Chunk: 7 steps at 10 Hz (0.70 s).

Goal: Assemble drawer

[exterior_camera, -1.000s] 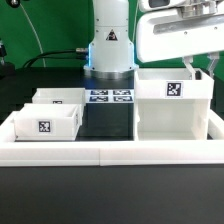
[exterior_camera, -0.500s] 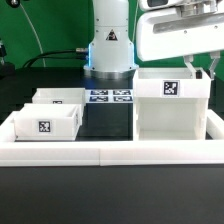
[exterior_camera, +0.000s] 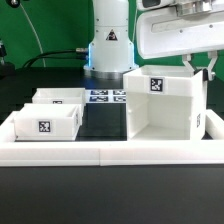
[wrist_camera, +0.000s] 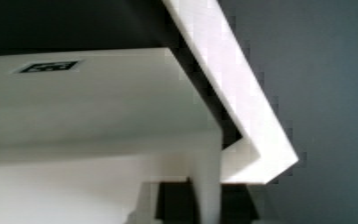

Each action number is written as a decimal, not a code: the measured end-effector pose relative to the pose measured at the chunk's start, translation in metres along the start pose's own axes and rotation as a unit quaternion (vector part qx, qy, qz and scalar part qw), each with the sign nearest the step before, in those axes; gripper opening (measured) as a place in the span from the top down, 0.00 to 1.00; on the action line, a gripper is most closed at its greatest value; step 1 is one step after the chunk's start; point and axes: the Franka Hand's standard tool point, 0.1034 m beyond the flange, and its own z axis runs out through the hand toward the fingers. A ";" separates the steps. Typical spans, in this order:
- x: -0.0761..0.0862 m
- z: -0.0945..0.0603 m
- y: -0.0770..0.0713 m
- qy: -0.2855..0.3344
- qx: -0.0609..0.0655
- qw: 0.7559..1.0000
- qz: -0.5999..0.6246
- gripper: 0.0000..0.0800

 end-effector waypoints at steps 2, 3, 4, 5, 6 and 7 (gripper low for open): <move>0.003 -0.002 -0.003 0.000 0.005 0.995 0.101 0.94; 0.002 -0.003 -0.005 -0.001 0.005 0.990 0.141 0.94; 0.003 -0.002 -0.005 -0.004 0.007 0.982 0.187 0.94; 0.005 -0.003 -0.004 -0.003 0.009 0.979 0.206 0.94; 0.007 -0.003 -0.003 -0.004 0.012 0.974 0.225 0.94; 0.004 -0.003 -0.006 -0.008 0.015 0.966 0.259 0.94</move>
Offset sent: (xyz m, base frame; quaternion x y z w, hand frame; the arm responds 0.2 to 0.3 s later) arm 0.0084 -0.0085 -0.0019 -0.0332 0.0004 0.2729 0.9615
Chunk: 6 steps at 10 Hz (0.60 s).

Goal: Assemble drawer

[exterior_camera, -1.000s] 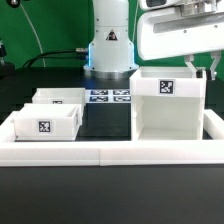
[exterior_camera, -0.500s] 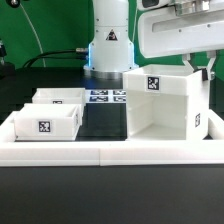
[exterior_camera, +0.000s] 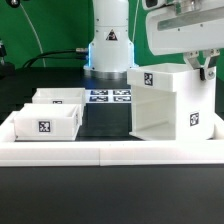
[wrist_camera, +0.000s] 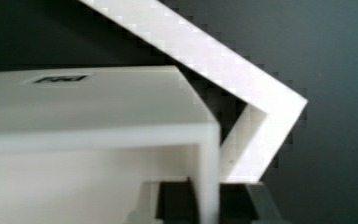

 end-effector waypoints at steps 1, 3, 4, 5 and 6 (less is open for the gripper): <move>-0.002 0.000 0.000 -0.003 0.001 1.000 0.022 0.94; -0.004 0.001 -0.001 -0.010 0.004 0.997 0.076 0.94; -0.005 0.001 -0.001 -0.012 0.005 0.995 0.095 0.94; -0.006 0.002 0.000 -0.018 0.006 0.989 0.144 0.94; -0.005 0.004 0.004 -0.025 0.004 0.980 0.197 0.94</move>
Offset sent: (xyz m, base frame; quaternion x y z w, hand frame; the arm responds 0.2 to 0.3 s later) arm 0.0000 0.0000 0.0000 0.0000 0.0000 0.1296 0.9916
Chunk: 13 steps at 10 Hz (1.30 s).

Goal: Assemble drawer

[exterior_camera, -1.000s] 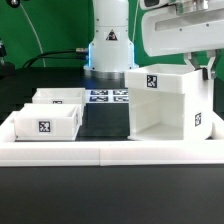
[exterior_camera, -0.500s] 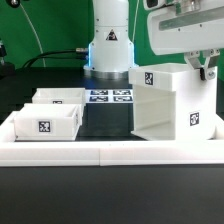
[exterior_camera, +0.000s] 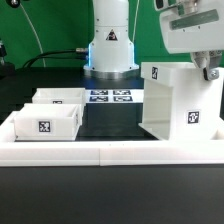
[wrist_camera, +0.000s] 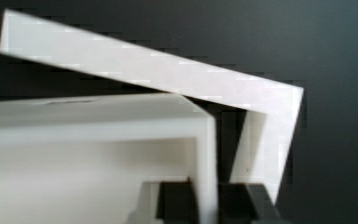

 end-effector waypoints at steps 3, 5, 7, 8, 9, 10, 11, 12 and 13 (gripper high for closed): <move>0.005 0.001 -0.001 -0.001 -0.001 1.000 0.015 0.94; 0.005 0.005 -0.005 -0.002 -0.002 1.000 0.012 0.94; 0.003 0.007 -0.018 -0.006 0.001 1.000 0.009 0.94; 0.001 0.008 -0.024 -0.007 0.005 1.000 0.010 0.94; -0.001 0.008 -0.029 -0.008 0.008 1.000 0.008 0.94; -0.002 0.009 -0.034 -0.008 0.010 1.000 0.008 0.94; -0.002 0.010 -0.039 -0.009 0.012 1.000 0.008 0.94; -0.001 0.010 -0.042 -0.008 0.014 1.000 0.008 0.94; -0.001 0.009 -0.042 -0.009 0.011 1.000 0.004 0.94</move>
Offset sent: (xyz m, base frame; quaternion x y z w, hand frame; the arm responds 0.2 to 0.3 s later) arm 0.0204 -0.0102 -0.0052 0.0290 0.0086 0.0168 0.9994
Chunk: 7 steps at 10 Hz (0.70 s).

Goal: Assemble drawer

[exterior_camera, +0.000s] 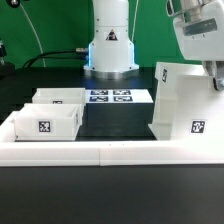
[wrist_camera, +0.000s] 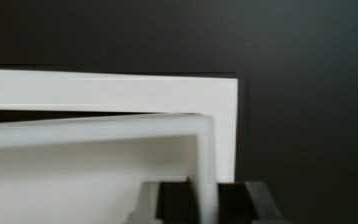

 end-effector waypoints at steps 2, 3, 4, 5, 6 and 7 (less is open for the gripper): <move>0.001 -0.001 -0.001 -0.003 -0.008 1.000 -0.024 0.94; 0.001 0.001 -0.003 -0.003 -0.007 1.000 -0.031 0.94; 0.000 0.001 -0.003 -0.003 -0.007 0.999 -0.031 0.94; 0.001 0.001 -0.003 -0.003 -0.006 1.000 -0.029 0.94; 0.001 0.001 -0.003 -0.003 -0.006 1.000 -0.027 0.94; 0.002 0.001 -0.004 -0.004 -0.002 1.000 -0.018 0.94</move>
Offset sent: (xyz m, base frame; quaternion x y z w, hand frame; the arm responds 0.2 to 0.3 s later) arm 0.0215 0.0023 -0.0048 0.0238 0.0356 -0.0571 0.9975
